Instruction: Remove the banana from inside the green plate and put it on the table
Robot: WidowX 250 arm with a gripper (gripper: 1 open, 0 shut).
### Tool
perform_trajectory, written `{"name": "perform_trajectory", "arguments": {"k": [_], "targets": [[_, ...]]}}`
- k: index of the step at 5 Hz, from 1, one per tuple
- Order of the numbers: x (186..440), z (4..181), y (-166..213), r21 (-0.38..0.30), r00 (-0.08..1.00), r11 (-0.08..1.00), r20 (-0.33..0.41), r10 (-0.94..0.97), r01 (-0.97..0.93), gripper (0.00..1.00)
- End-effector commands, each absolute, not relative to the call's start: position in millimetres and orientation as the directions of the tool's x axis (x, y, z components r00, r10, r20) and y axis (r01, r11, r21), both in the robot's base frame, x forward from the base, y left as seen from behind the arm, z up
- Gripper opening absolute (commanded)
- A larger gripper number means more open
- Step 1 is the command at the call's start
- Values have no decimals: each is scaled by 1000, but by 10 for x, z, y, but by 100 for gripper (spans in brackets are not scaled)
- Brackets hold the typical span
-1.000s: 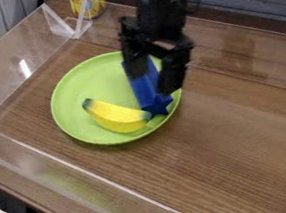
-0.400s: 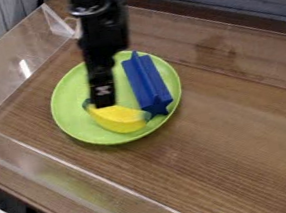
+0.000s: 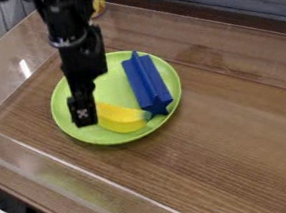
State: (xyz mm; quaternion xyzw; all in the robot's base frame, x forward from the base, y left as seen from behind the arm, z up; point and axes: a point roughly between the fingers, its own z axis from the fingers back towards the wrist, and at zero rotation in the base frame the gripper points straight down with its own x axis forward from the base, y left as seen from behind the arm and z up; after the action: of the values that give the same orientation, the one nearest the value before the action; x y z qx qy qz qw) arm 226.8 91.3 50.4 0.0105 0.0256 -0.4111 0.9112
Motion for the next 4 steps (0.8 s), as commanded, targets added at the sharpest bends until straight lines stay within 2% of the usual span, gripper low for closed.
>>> {"name": "perform_trajectory", "arguments": {"k": [1,2,3,4], "targets": [[2312,396,890,26,672,672,-50,-739,740,100],[2344,341,854,29,649,649,-49,-759,760,100],[2377,335,826,32,628,627,-45,-777,778,0],[2377,375,829,36,619,618,-41,-785,786,0]]}}
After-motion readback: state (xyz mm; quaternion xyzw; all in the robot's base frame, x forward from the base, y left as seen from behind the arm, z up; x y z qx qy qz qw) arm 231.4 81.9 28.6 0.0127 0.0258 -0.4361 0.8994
